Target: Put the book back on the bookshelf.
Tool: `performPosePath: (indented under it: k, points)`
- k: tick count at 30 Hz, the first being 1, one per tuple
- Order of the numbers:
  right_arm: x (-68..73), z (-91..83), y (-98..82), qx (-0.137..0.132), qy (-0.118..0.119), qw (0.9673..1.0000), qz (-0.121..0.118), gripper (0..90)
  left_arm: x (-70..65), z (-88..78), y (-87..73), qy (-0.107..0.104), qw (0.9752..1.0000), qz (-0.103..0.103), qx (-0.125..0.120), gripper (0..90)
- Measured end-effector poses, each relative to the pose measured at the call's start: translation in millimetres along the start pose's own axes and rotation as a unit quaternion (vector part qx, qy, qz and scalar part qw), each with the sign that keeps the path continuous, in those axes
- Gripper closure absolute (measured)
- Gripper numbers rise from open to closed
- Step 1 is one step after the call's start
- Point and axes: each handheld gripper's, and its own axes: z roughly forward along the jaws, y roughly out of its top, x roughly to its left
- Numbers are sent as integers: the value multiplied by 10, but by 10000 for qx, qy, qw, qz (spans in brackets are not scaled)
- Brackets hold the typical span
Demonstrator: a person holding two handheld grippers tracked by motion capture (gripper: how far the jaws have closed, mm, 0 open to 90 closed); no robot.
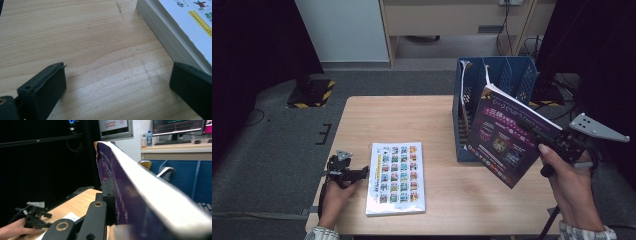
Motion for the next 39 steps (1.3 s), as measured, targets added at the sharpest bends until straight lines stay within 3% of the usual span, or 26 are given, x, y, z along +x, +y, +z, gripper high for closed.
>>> performPosePath:
  k: [9,22,35,39]
  points:
    - [-152,-107,58,58,-392,9992,-49,841,-5,2,2,19,10000,-12,4,0]
    - [-252,-231,129,119,-773,9968,-135,841,-8,3,3,32,10000,-24,3,0]
    - [-423,14,231,322,-1453,9880,-419,841,-9,4,3,33,10000,-25,3,0]
    - [-455,163,263,398,-1698,9833,-515,841,-9,4,3,33,10000,-25,3,0]
